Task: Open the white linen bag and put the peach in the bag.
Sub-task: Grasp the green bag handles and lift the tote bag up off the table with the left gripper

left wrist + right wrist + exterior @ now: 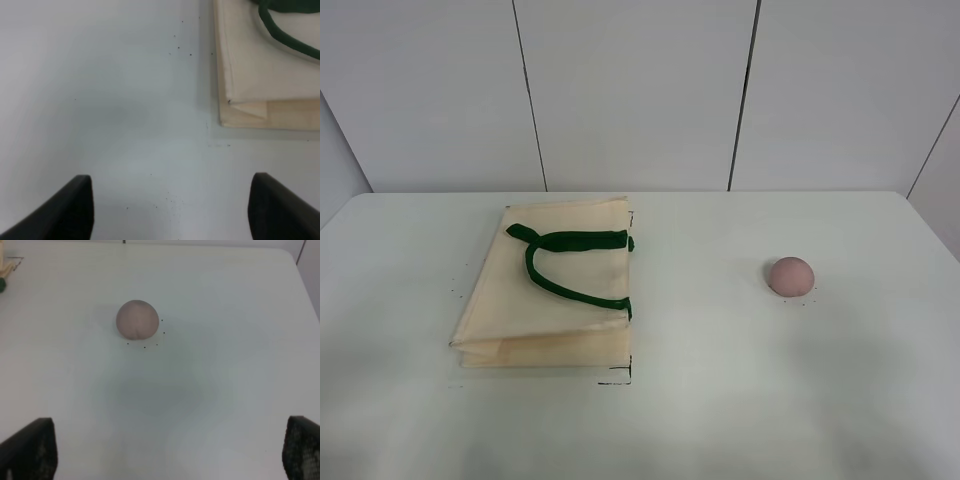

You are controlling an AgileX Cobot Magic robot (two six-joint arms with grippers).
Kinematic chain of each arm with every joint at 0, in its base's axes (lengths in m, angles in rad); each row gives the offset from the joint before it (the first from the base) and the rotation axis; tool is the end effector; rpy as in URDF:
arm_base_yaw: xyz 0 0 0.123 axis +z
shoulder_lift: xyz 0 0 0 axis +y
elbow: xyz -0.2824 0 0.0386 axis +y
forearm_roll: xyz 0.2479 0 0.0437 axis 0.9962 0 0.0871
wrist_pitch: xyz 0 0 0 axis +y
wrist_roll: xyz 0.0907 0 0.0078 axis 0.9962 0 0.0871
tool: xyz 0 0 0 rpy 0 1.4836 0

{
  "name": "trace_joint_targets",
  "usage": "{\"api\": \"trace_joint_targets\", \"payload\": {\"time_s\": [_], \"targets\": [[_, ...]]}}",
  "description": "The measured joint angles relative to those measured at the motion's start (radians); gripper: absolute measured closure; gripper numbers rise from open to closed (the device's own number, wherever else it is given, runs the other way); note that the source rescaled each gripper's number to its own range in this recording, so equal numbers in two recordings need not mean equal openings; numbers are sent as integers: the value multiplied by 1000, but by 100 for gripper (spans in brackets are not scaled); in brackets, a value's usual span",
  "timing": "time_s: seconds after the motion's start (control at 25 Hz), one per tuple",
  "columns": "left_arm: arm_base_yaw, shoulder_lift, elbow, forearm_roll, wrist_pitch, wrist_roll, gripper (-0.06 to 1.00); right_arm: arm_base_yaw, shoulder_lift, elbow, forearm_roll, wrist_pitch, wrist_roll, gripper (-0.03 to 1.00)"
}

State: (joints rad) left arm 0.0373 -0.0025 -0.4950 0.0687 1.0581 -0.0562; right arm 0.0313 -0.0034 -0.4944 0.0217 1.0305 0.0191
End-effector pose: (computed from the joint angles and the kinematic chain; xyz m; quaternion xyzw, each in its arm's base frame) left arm -0.0048 0.0053 0.2761 -0.0411 0.8517 0.0294 0.5216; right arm -0.0036 0.0016 0.2781 -0.0054 0.8458 0.0243 0.5330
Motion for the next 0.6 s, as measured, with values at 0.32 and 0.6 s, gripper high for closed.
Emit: {"api": "trace_joint_targets", "payload": {"time_s": [0.32, 0.6], "targets": [[0, 0, 0, 0, -1, 0, 0, 0, 0, 0, 0, 0, 0, -3], [0, 83, -40, 0, 10, 0, -5, 0, 0, 0, 1, 0, 0, -3]]}}
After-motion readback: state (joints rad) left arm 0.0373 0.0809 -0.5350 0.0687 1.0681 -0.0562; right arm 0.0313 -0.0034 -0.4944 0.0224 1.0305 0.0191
